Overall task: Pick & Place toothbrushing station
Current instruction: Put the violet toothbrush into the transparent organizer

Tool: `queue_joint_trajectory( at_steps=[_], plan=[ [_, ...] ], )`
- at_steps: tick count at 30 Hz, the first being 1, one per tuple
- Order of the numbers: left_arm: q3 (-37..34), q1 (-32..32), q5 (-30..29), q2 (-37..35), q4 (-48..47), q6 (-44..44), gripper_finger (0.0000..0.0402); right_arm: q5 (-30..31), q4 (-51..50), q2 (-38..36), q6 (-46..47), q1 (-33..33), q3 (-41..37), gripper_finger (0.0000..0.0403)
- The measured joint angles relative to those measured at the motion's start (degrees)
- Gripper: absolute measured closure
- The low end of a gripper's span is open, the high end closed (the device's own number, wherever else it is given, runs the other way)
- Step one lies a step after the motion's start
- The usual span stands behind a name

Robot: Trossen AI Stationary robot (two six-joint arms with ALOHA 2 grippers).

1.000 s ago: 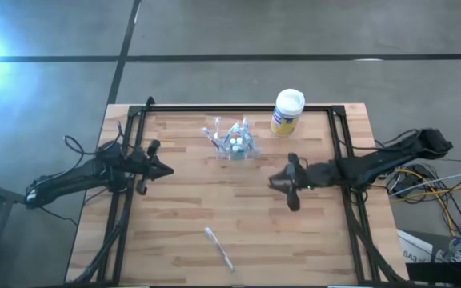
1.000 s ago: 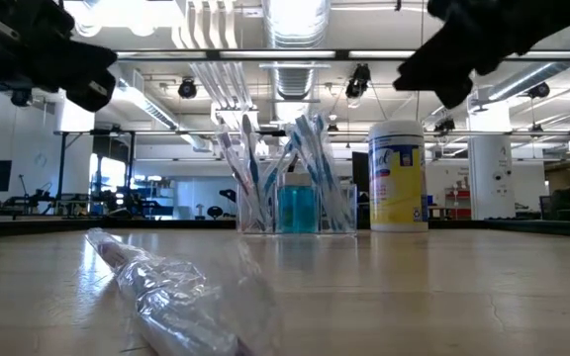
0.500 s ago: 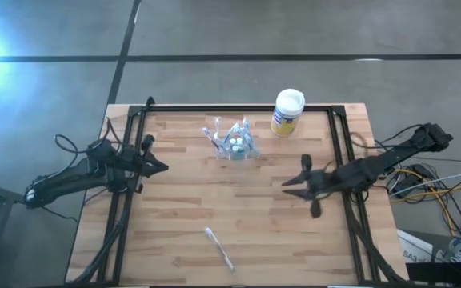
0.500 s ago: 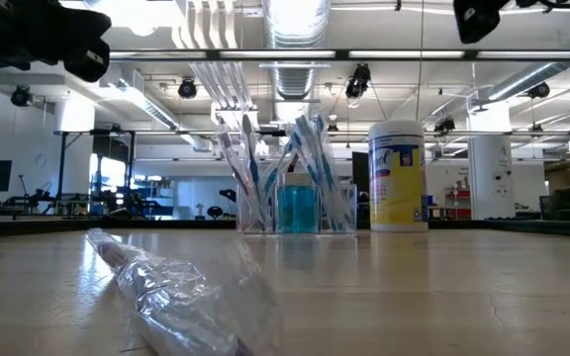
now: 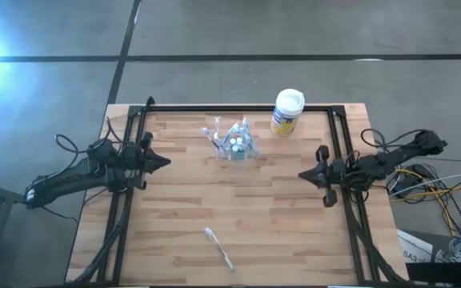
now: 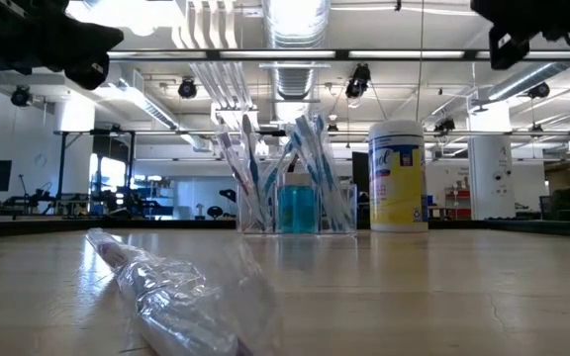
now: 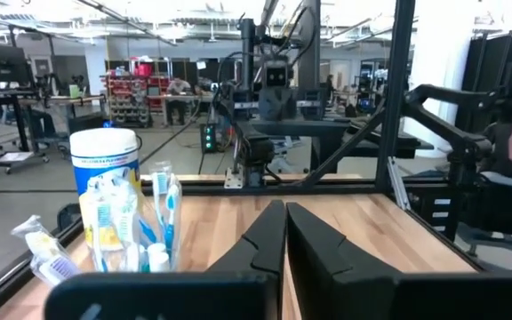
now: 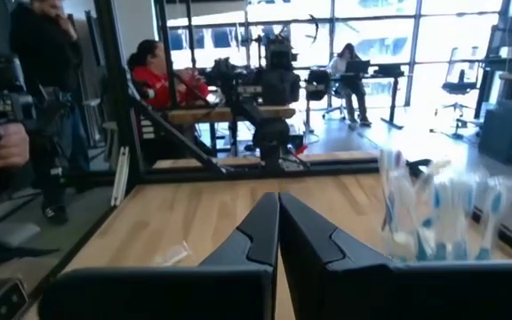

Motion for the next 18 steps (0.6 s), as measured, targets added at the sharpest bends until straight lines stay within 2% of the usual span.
queue_joint_trajectory(
  at_steps=[7,18],
  plan=[
    [0.0,0.0,0.1,0.0,0.0,-1.5,0.0394,0.0,2.5,-6.8,1.4,0.0,-8.3,0.0394],
    [0.0,0.0,0.1,0.0,0.0,-2.9,0.0379,-0.9,2.7,-12.8,1.6,0.0,-13.9,0.0394]
  ],
)
